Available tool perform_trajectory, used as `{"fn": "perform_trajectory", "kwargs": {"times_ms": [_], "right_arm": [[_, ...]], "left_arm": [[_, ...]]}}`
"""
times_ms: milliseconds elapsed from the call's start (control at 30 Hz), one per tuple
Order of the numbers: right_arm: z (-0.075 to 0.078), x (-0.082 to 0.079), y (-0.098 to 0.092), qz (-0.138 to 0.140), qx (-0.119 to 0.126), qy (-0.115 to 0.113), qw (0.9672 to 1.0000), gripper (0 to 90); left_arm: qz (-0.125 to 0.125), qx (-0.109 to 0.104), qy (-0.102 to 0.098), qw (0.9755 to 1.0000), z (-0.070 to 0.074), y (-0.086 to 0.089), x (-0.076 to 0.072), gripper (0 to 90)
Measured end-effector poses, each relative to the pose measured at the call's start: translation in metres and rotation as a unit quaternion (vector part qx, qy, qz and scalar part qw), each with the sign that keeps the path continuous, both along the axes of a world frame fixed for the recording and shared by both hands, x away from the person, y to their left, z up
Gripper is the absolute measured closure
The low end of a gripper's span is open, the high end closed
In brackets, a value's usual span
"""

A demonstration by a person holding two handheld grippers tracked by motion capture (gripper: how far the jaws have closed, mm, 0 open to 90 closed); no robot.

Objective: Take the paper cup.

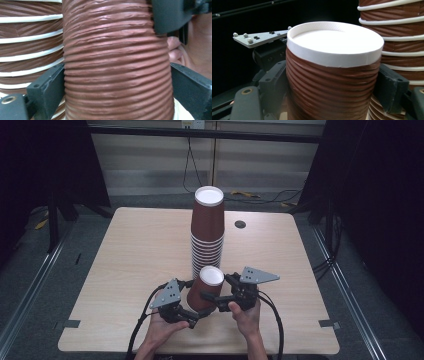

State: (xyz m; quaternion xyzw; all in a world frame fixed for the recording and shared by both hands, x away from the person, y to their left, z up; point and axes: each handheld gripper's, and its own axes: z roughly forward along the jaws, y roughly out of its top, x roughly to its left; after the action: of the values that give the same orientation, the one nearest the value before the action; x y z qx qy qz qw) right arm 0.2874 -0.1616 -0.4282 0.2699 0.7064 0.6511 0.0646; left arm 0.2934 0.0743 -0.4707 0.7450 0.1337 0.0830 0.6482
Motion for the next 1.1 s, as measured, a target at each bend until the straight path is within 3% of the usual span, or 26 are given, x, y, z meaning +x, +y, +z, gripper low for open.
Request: {"fn": "perform_trajectory", "kwargs": {"times_ms": [233, 500, 633, 1100], "right_arm": [[-0.0003, -0.0012, -0.0003, -0.002, 0.013, -0.003, 0.9999, 21.5], [-0.0018, -0.0022, -0.0018, -0.004, 0.001, -0.001, 1.0, 20.2], [-0.0026, -0.0015, -0.0009, -0.005, -0.003, 0.003, 1.0, 19.2], [-0.0003, -0.0005, -0.0069, -0.002, -0.002, 0.007, 1.0, 14.1]], "left_arm": [[-0.005, -0.003, 0.0, 1.0, 0.001, -0.0014, 0.0015, 7.7], [-0.016, 0.01, 0.007, 0.9998, -0.0005, -0.0036, 0.003, 11.2], [-0.016, 0.021, 0.003, 0.9997, -0.0004, -0.0028, 0.0037, 12.3], [-0.008, 0.03, 0.009, 0.9995, 0.001, 0.0052, 0.0057, 12.6]]}}
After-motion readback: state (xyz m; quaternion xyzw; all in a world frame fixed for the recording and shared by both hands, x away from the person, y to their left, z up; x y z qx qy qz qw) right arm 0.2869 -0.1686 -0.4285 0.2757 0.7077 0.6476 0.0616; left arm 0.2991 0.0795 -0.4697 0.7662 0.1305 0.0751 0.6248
